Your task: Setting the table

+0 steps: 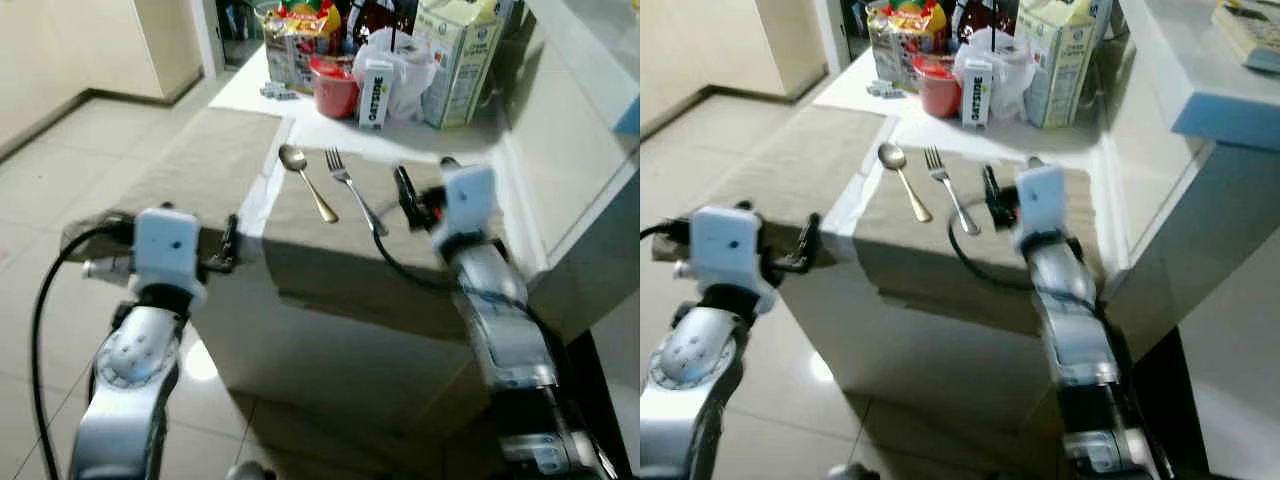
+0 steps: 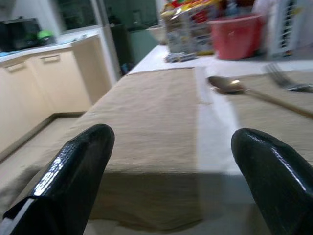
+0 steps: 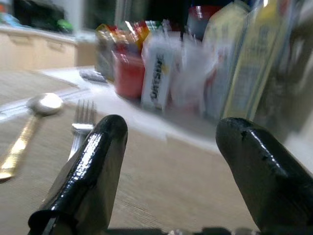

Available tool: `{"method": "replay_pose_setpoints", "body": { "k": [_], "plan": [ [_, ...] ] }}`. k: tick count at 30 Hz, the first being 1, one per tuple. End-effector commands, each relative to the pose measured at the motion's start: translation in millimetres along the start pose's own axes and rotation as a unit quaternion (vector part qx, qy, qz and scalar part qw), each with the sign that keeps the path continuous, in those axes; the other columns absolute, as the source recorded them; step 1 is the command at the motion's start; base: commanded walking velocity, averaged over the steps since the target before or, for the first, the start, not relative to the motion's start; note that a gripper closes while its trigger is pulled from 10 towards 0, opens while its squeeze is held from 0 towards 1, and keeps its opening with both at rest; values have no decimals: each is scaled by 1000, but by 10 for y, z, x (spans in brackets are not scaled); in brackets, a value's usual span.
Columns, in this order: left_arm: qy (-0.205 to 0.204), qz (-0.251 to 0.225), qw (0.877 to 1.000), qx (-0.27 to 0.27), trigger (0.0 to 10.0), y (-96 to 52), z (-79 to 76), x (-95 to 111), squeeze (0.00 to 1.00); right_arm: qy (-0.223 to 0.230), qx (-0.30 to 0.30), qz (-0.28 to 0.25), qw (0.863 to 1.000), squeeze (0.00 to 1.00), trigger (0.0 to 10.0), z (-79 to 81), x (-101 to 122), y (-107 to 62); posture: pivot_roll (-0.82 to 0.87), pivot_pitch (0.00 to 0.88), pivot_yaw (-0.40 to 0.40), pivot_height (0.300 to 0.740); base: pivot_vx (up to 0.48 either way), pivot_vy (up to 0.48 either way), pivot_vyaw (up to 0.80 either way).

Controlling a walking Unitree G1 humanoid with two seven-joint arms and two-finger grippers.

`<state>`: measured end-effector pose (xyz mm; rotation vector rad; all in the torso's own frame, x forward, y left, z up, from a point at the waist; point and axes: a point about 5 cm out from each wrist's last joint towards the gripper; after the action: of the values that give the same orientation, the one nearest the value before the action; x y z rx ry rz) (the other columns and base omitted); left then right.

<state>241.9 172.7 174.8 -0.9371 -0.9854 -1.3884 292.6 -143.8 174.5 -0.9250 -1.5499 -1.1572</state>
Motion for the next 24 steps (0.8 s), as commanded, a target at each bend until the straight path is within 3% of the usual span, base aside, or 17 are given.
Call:
{"method": "replay_pose_setpoints", "body": {
  "k": [1,2,3,5,8,12,20,24],
  "plan": [
    [-2,6,1000,2,10000,-13,3,-9,0,-6,41,-51,998,0,10000,75,218,-38,-19,40,-6,728,0,0,0],
    [-3,7,1000,1,10000,2,-6,-24,0,-13,80,-58,995,0,10000,79,242,-271,-30,29,-13,728,0,0,0],
    [-7,4,1000,-2,10000,0,-20,-23,0,-15,91,-45,995,0,10000,68,204,-373,-33,22,-15,728,0,0,0],
    [-10,1,1000,-3,10000,-3,-30,-22,0,-16,96,-34,995,0,10000,61,176,-434,-33,22,-15,728,0,0,0],
    [-50,6,999,22,10000,-248,-35,-129,0,10,70,47,996,0,10000,-30,-111,-603,-35,12,-22,728,0,0,0],
    [-86,21,996,28,10000,-344,-117,-174,0,38,46,71,996,0,10000,15,-300,-576,-7,3,-40,728,0,0,0],
    [-73,-15,996,50,10000,-252,-61,-26,0,43,58,42,996,0,10000,125,-175,-378,16,0,-44,728,0,0,0],
    [-64,-22,996,49,10000,-244,-62,-1,0,39,62,26,997,0,10000,169,-140,-313,21,0,-41,728,341,137,0]
  ]
}}
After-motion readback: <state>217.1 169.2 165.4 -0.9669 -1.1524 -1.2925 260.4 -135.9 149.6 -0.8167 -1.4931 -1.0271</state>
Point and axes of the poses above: a point about 5 cm out from each wrist's last joint towards the gripper, its own y axis pointing out of the wrist towards the gripper, its own x axis along the axis of the wrist's last joint, z = x × y, and after that the axes turned 8 degrees about y, right-handed
